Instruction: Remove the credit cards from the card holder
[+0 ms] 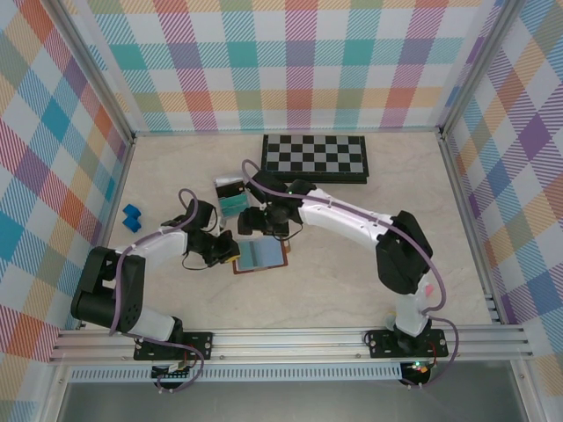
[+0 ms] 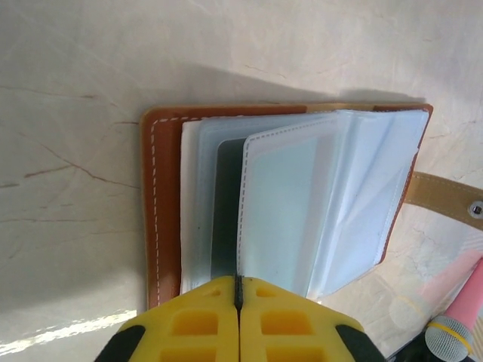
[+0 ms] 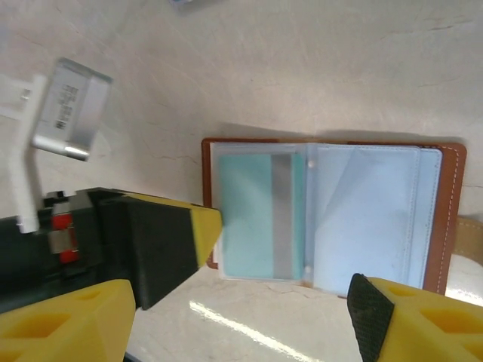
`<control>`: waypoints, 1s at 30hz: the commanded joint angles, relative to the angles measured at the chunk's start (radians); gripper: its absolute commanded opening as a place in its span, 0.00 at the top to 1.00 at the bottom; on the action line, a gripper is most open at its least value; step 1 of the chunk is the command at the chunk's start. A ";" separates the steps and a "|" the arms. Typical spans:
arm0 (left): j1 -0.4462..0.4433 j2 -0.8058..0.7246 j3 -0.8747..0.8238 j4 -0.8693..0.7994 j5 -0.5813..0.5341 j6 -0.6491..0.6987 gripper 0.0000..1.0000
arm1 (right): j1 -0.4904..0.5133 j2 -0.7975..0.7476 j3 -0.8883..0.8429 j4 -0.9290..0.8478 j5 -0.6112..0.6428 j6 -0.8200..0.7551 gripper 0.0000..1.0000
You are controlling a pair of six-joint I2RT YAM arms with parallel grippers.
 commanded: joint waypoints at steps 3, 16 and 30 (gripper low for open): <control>-0.033 -0.011 0.022 0.046 0.089 -0.022 0.70 | 0.001 -0.112 -0.092 -0.002 0.038 0.098 0.23; -0.053 -0.003 0.004 0.135 0.127 -0.077 0.66 | -0.001 -0.368 -0.361 0.122 0.020 0.117 0.20; -0.088 0.057 -0.010 0.370 0.213 -0.329 0.67 | -0.145 -0.462 -0.488 0.117 -0.146 -0.041 0.20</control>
